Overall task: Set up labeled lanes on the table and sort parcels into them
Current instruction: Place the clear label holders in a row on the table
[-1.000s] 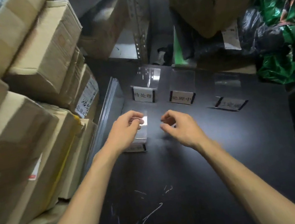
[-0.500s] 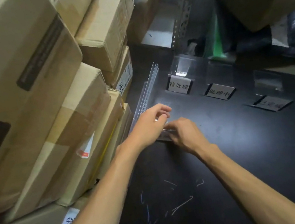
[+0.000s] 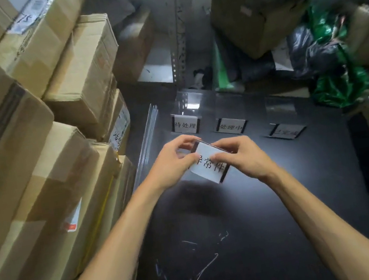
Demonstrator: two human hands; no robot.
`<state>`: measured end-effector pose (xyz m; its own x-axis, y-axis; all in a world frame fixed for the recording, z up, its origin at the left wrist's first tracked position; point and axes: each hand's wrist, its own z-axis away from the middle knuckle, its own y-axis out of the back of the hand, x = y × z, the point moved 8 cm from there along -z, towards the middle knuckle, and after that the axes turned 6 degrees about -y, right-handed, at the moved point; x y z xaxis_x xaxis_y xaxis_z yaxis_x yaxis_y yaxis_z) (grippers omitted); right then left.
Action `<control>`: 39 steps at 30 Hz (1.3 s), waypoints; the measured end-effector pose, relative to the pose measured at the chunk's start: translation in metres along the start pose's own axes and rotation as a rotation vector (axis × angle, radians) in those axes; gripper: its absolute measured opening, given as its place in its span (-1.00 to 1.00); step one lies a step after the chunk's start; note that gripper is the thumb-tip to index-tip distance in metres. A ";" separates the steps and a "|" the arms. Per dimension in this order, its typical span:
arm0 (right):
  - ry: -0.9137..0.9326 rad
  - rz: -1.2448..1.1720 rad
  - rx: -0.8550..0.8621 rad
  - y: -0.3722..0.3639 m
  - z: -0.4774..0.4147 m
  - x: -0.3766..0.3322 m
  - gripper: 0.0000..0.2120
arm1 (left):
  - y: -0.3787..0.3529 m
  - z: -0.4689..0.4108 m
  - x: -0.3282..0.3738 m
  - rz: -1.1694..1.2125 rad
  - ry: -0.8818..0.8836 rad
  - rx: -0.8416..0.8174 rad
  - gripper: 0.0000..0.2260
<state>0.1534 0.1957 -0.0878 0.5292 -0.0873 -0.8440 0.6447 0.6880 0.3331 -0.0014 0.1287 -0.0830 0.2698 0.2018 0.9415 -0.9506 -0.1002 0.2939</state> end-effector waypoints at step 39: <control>-0.218 -0.057 0.583 0.343 0.070 0.224 -0.74 | -0.354 -0.163 0.090 -0.014 -0.151 0.010 -0.80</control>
<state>0.5317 0.3622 -0.1332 0.5461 -0.2990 -0.7825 0.8376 0.1771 0.5168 0.3348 0.3416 -0.1289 0.3037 0.0544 0.9512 -0.9452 -0.1080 0.3080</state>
